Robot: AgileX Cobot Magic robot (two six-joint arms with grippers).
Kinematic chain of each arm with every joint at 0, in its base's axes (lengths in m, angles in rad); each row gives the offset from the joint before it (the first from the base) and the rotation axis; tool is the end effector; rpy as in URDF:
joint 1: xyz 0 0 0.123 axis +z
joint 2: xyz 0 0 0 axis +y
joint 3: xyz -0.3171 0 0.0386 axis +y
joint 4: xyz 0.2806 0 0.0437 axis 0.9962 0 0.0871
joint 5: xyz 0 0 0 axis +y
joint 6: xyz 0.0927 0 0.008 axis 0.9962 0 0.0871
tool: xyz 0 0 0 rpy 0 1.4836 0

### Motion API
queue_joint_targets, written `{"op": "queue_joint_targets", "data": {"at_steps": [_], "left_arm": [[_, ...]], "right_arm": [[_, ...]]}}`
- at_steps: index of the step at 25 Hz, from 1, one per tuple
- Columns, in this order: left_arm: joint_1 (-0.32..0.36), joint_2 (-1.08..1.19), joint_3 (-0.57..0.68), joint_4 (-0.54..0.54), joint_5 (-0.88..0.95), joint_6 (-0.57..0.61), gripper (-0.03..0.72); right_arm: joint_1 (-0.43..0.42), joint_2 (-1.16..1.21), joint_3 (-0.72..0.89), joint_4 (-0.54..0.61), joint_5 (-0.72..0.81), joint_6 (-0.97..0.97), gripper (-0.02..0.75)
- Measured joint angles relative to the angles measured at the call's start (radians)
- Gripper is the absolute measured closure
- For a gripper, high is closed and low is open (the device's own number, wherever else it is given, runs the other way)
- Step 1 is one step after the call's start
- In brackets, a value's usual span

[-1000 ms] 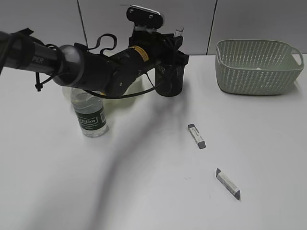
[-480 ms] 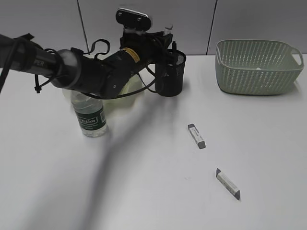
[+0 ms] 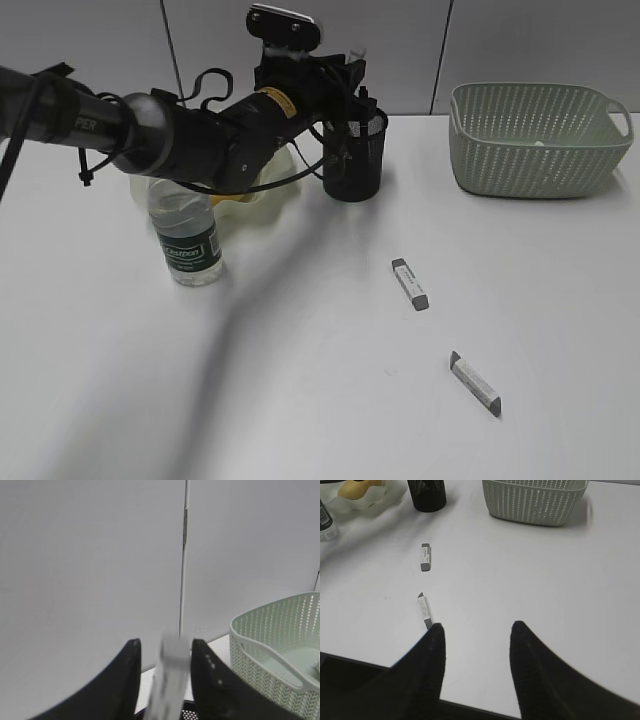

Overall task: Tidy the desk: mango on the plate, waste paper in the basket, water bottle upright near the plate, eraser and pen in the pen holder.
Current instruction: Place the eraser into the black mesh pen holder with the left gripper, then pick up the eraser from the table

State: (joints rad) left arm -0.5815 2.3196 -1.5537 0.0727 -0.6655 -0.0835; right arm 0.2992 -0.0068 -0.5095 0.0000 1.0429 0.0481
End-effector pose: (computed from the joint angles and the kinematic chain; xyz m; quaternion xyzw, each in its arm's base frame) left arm 0.4737 -0.3164 0.1645 0.2103 0.6805 -0.2252 0.6649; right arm -0.0103 -0.0032 0.2963 -0.1057 0.8376 0.0926 0.5279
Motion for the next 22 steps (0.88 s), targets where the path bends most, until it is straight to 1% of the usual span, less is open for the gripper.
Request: {"op": "queue_joint_targets", "data": {"at_steps": [2,4,6,9,11,14,16,17,19,22], "left_arm": [[0.0,0.0,0.0,0.001,0.0,-0.001,0.354],[0.0,0.0,0.0,0.001,0.0,-0.005,0.309],[0.0,0.0,0.0,0.001,0.0,-0.012,0.287],[-0.001,-0.022,0.002,0.002,0.025,-0.03,0.281],[-0.004,-0.082,0.003,0.002,0.141,-0.048,0.279],[-0.008,-0.211,0.003,0.004,0.484,-0.053,0.307],[-0.009,-0.284,0.005,0.018,0.739,-0.047,0.351],[-0.009,-0.323,0.023,0.034,0.833,-0.032,0.374],[-0.01,-0.403,0.098,0.053,0.936,0.01,0.403],[-0.01,-0.584,0.271,0.065,1.042,0.031,0.419]], "right_arm": [[0.0,0.0,0.0,0.0,0.0,0.0,0.388],[0.0,0.0,0.0,0.0,0.0,0.0,0.388],[0.0,0.0,0.0,0.0,0.0,0.0,0.388],[0.0,0.0,0.0,0.0,0.0,0.0,0.388],[0.0,0.0,0.0,0.0,0.0,0.0,0.388],[0.0,0.0,0.0,0.0,0.0,0.0,0.388],[0.0,0.0,0.0,0.0,0.001,0.0,0.388],[0.0,0.0,0.0,0.0,0.001,0.0,0.388],[0.0,0.0,0.0,0.0,0.0,0.0,0.388],[0.0,0.0,0.0,0.0,0.0,0.0,0.388]]}}
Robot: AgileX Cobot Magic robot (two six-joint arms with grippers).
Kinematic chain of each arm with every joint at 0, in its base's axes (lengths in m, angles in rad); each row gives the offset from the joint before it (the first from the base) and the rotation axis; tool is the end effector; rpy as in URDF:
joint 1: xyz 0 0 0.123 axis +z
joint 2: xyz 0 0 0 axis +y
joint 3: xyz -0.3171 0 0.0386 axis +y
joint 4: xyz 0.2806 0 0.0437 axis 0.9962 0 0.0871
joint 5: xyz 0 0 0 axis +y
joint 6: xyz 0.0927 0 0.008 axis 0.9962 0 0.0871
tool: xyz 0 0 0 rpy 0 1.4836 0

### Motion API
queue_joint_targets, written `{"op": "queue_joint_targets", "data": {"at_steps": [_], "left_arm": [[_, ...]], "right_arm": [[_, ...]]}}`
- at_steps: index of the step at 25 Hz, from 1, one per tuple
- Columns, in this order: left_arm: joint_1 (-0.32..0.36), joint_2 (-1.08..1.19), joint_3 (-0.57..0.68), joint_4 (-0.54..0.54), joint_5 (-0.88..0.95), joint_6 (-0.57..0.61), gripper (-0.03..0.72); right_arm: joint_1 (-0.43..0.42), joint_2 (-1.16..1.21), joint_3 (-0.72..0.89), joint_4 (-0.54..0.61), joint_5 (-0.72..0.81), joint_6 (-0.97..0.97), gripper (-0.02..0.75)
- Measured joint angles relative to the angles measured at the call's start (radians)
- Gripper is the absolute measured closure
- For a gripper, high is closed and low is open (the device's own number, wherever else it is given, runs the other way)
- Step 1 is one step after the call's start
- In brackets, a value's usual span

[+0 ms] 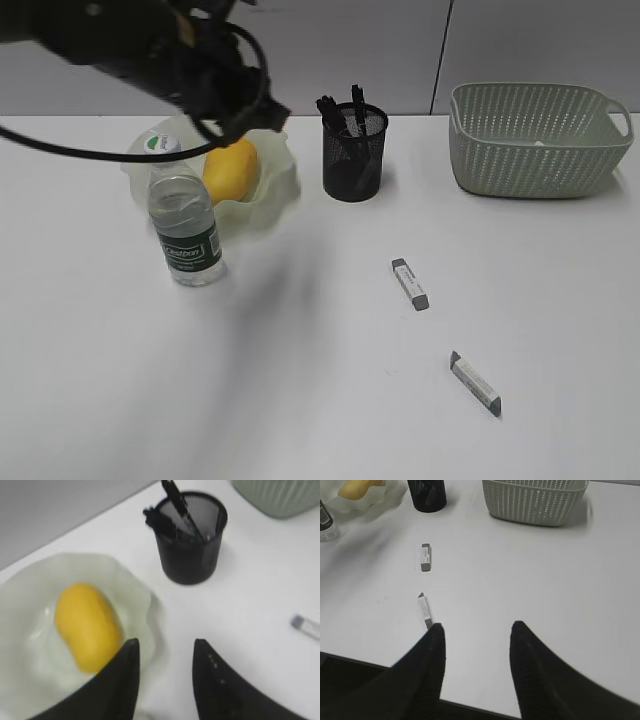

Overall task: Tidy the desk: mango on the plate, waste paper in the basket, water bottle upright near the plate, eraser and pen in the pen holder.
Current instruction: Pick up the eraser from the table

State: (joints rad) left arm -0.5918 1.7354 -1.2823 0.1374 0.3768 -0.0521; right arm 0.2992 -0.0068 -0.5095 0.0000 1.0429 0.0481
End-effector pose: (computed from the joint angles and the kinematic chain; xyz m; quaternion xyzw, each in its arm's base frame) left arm 0.3595 -0.2360 0.2832 0.2900 0.8674 -0.0807 0.3962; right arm -0.0103 -0.0032 0.2963 -0.1057 0.8376 0.0926 0.5279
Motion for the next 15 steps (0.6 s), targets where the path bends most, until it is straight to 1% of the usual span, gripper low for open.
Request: {"op": "queue_joint_targets", "data": {"at_steps": [2,4,6,8,11,15], "left_arm": [[-0.001,-0.167,0.121,0.004,0.108,0.003,0.42],[-0.001,-0.327,0.213,0.007,0.233,0.004,0.407],[-0.001,-0.497,0.299,0.007,0.364,0.004,0.36],[-0.001,-0.657,0.368,-0.001,0.482,0.004,0.287],[-0.001,-0.935,0.453,-0.025,0.58,0.005,0.202],[-0.002,-1.287,0.542,-0.034,0.655,0.005,0.167]], "right_arm": [[0.0,0.0,0.0,0.0,0.0,0.0,0.388],[0.0,0.0,0.0,0.0,0.0,0.0,0.388],[0.0,0.0,0.0,0.0,0.0,0.0,0.388],[0.0,0.0,0.0,0.0,0.0,0.0,0.388],[0.0,0.0,0.0,0.0,0.0,0.0,0.388],[0.0,0.0,0.0,0.005,0.001,0.0,0.388]]}}
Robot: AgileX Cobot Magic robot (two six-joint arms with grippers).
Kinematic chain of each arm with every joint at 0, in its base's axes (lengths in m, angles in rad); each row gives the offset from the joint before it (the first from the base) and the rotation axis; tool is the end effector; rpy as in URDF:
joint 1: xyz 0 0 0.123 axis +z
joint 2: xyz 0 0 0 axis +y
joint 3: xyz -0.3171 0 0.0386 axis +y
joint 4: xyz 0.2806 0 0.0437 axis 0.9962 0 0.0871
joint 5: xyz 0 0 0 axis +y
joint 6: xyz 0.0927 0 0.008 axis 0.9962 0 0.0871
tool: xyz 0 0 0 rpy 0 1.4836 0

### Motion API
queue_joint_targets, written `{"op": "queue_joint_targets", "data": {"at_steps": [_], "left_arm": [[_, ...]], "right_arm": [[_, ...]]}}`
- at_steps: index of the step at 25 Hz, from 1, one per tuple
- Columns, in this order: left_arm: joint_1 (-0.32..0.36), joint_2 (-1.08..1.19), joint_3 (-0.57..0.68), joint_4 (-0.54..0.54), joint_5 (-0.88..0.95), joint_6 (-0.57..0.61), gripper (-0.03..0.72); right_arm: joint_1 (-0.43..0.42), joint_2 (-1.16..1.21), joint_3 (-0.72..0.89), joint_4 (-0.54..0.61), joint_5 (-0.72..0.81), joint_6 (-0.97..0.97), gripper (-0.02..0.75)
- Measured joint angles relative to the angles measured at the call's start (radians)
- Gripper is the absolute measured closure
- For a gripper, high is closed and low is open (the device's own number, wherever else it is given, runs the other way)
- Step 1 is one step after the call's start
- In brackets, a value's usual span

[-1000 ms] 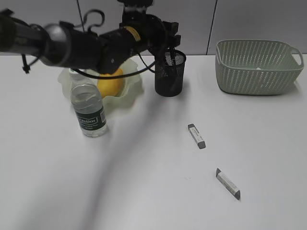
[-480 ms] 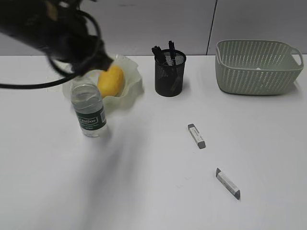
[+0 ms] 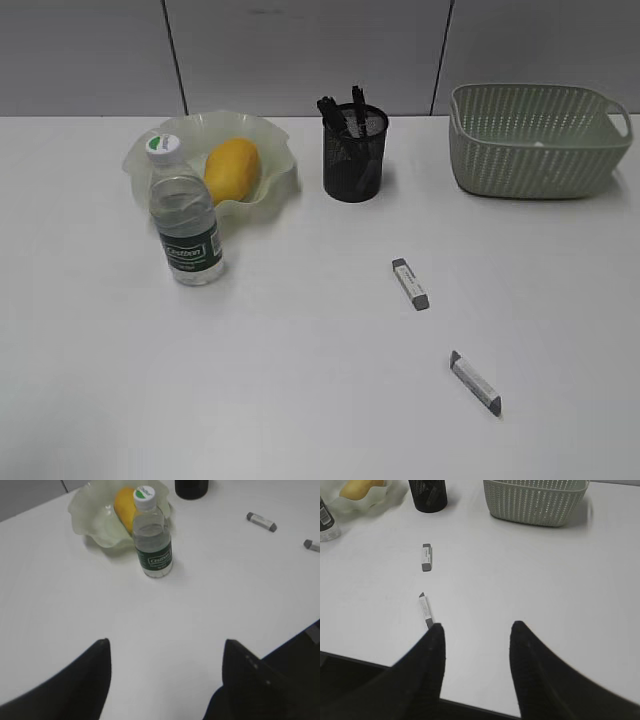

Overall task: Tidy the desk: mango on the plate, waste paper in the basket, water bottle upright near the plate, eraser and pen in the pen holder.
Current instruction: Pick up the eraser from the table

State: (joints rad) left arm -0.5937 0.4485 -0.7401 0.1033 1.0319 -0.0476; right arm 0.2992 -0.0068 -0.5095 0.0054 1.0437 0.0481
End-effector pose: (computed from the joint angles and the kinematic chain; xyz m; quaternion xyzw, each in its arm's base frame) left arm 0.0551 -0.0272 0.3616 0.2454 0.8611 -0.0906 0.4360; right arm -0.0104 -0.0028 0.2962 -0.1058 0.8378 0.0952 0.5271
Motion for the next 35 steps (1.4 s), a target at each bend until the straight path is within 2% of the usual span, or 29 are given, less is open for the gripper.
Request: {"op": "queue_joint_targets", "data": {"at_steps": [6,9,12,16,23,28,32,35], "left_arm": [[0.0,-0.37,0.132,0.011,0.101,-0.025,0.163],[0.0,-0.446,0.161,0.081,0.15,-0.105,0.163],[0.005,-0.454,0.162,0.166,0.16,-0.181,0.163],[0.007,-0.456,0.187,0.204,0.059,-0.196,0.175],[0.007,-0.456,0.198,0.189,0.027,-0.215,0.232],[0.015,-0.456,0.201,0.185,0.024,-0.215,0.244],[0.097,-0.456,0.201,0.174,0.024,-0.215,0.243],[0.21,-0.456,0.201,0.155,0.024,-0.216,0.243]], "right_arm": [[0.0,0.0,0.0,-0.005,-0.001,0.0,0.388],[0.0,0.0,0.0,-0.005,-0.001,0.0,0.388],[0.0,0.0,0.0,-0.005,-0.001,0.0,0.388],[0.0,0.0,0.0,0.0,-0.002,0.0,0.388],[0.0,0.0,0.0,-0.005,-0.002,0.0,0.388],[0.0,0.006,-0.004,0.0,-0.011,0.0,0.388],[0.0,0.156,-0.04,0.003,-0.118,-0.001,0.388],[0.0,0.394,-0.063,0.011,-0.246,-0.033,0.388]]}}
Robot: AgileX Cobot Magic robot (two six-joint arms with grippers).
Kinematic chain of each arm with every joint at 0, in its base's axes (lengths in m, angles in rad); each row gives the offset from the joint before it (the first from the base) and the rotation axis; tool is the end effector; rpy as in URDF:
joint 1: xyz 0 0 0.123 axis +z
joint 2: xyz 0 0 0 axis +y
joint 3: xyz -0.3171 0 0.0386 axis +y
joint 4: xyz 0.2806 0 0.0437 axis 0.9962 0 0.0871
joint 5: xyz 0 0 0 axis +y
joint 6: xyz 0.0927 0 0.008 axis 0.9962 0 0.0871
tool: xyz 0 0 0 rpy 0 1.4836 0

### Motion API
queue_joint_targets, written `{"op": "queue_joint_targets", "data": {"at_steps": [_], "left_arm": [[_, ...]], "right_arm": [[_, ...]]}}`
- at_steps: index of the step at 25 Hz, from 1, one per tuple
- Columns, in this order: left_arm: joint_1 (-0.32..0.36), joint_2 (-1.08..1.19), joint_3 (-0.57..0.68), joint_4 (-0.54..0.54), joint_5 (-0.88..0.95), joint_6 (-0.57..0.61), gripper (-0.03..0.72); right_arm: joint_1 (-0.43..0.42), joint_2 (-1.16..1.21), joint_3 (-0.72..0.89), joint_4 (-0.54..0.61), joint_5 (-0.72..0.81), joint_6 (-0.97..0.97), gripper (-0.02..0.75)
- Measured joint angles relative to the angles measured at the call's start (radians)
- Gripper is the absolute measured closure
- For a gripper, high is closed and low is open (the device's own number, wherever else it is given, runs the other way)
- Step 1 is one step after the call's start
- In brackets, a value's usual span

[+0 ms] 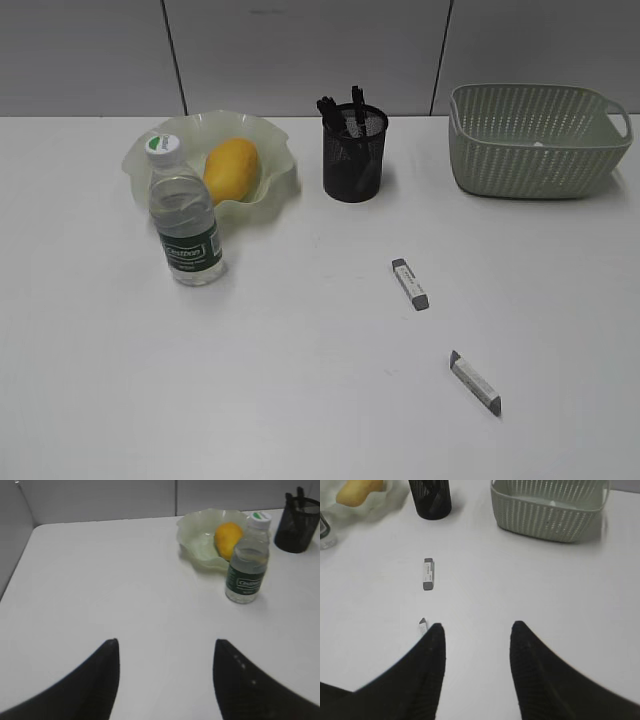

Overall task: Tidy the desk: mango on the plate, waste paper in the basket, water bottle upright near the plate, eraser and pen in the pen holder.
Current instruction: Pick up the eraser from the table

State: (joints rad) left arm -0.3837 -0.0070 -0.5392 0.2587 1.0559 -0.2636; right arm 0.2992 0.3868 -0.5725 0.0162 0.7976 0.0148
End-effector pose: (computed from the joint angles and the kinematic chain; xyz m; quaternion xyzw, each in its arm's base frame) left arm -0.0081 0.0256 0.3064 0.0423 0.8316 -0.0492 0.5516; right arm 0.0657 0.0214 0.3264 -0.1208 0.8578 0.0859 0.4921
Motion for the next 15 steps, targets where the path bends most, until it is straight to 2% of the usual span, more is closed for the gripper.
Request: {"op": "queue_joint_targets", "data": {"at_steps": [4,7,11,15], "left_arm": [[0.148,0.0,0.0,-0.015,0.001,0.0,0.243],[0.215,0.0,0.0,-0.02,0.002,0.0,0.243],[0.234,0.0,0.0,-0.02,0.002,0.0,0.244],[0.234,0.0,0.0,-0.02,0.002,0.0,0.244]], "right_arm": [[0.0,0.397,-0.067,0.049,-0.179,-0.078,0.388],[0.009,0.701,-0.158,0.082,-0.212,-0.094,0.388],[0.081,1.041,-0.288,0.087,-0.167,-0.103,0.378],[0.194,1.26,-0.342,0.078,-0.136,-0.088,0.358]]}}
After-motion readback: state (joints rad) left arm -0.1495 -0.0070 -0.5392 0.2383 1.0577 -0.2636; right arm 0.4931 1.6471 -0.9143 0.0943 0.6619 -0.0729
